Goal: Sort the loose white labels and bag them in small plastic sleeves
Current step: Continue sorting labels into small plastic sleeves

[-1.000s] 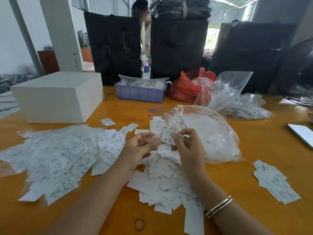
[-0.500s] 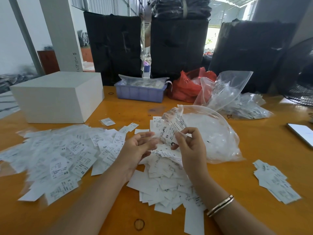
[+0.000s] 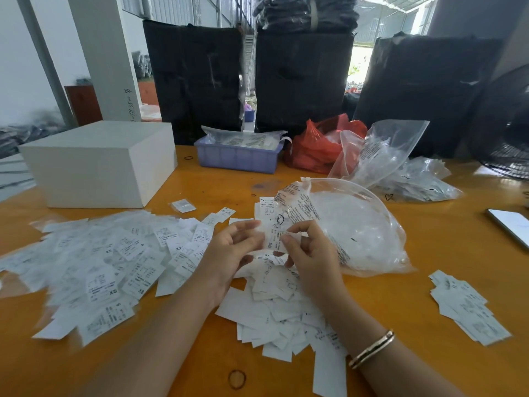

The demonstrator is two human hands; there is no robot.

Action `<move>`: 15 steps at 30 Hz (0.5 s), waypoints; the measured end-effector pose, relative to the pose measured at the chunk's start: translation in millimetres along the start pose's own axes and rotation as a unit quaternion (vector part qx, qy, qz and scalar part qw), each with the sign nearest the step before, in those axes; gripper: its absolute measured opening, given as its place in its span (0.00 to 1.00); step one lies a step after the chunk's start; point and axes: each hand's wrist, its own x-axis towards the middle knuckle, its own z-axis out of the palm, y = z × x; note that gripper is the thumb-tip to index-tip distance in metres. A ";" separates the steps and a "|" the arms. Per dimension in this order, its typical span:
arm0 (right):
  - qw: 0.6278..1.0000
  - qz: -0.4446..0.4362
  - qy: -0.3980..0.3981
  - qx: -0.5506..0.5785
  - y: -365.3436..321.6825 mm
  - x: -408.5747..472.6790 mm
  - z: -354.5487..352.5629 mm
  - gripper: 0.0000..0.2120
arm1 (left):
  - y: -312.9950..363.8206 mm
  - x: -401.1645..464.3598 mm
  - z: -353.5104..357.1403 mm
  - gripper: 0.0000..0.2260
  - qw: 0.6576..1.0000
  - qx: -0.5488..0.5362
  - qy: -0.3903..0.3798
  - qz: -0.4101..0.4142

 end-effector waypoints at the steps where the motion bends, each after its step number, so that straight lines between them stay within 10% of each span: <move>1: 1.000 0.007 -0.010 0.008 0.0 0.1 0.3 0.04 | 0.1 -0.1 0.4 0.10 1.000 0.002 0.004 0.004; 15: 0.990 0.062 -0.040 0.119 -2.4 1.4 -2.3 0.05 | -0.8 -4.0 2.9 0.12 0.981 0.171 -0.011 0.089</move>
